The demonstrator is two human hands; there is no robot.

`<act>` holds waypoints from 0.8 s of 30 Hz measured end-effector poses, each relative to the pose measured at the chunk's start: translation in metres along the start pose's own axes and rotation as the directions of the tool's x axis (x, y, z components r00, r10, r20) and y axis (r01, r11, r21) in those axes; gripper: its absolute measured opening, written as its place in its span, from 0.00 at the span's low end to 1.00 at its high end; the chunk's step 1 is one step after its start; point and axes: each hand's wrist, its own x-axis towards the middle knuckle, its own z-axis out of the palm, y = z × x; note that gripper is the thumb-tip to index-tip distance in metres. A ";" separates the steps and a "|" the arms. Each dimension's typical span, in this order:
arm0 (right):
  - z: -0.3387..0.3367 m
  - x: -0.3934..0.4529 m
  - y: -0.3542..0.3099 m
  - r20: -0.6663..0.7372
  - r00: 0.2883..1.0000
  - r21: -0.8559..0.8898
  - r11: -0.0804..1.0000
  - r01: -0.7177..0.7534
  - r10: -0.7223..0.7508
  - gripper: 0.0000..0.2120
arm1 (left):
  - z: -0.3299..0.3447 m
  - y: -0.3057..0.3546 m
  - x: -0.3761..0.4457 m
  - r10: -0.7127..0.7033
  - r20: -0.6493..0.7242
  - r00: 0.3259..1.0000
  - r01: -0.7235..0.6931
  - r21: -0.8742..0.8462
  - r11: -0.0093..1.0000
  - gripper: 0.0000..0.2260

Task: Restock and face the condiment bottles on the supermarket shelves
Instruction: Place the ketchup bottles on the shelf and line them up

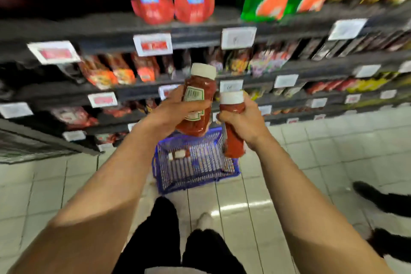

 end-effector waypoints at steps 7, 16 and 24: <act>-0.011 -0.032 -0.133 0.000 0.973 -0.031 0.973 0.231 -0.231 0.16 | -0.012 0.135 -0.045 0.291 -0.021 0.956 -0.291 0.018 0.957 0.18; 0.004 -0.024 -0.283 0.055 0.824 -0.209 0.801 0.561 -0.564 0.18 | -0.071 0.255 -0.070 0.482 -0.082 0.872 -0.479 0.058 0.876 0.21; 0.043 0.046 -0.389 0.272 0.712 -0.732 0.341 0.590 -0.647 0.27 | -0.128 0.296 -0.058 0.542 -0.093 0.835 -0.545 -0.001 0.839 0.14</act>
